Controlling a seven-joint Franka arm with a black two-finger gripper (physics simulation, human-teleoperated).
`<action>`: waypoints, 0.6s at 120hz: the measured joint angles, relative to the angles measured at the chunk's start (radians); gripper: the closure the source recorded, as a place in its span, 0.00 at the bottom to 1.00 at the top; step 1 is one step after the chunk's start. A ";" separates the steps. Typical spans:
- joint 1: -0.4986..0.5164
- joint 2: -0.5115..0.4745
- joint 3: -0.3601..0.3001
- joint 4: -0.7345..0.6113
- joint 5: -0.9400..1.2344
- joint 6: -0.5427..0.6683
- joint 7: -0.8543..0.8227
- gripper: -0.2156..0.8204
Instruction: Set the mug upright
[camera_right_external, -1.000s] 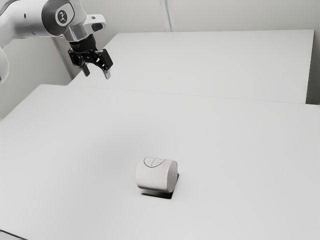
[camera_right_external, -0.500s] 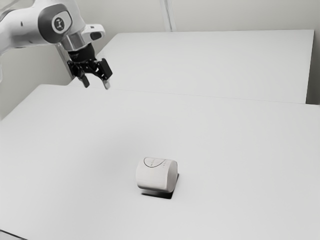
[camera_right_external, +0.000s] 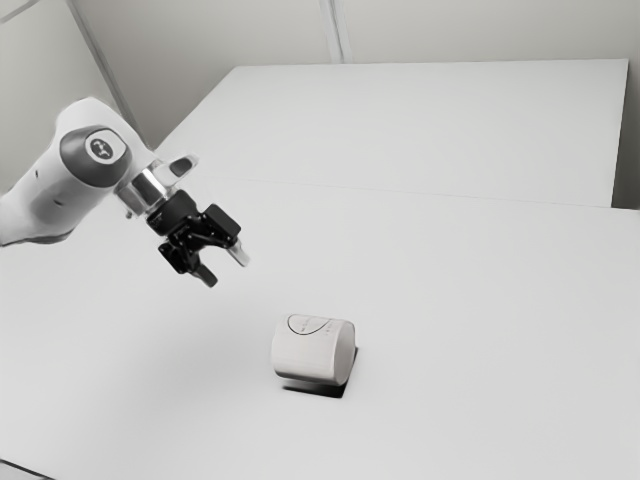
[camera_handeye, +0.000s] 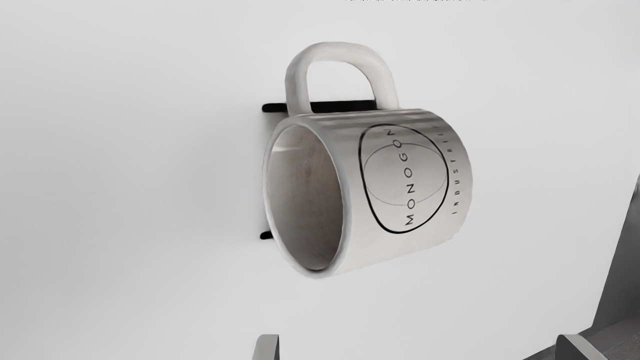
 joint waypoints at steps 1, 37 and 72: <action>0.000 0.002 0.000 -0.007 -0.012 0.007 0.007 0.21; -0.003 0.092 0.000 -0.177 -0.332 0.162 0.246 0.21; -0.010 0.165 -0.001 -0.229 -0.512 0.159 0.481 0.21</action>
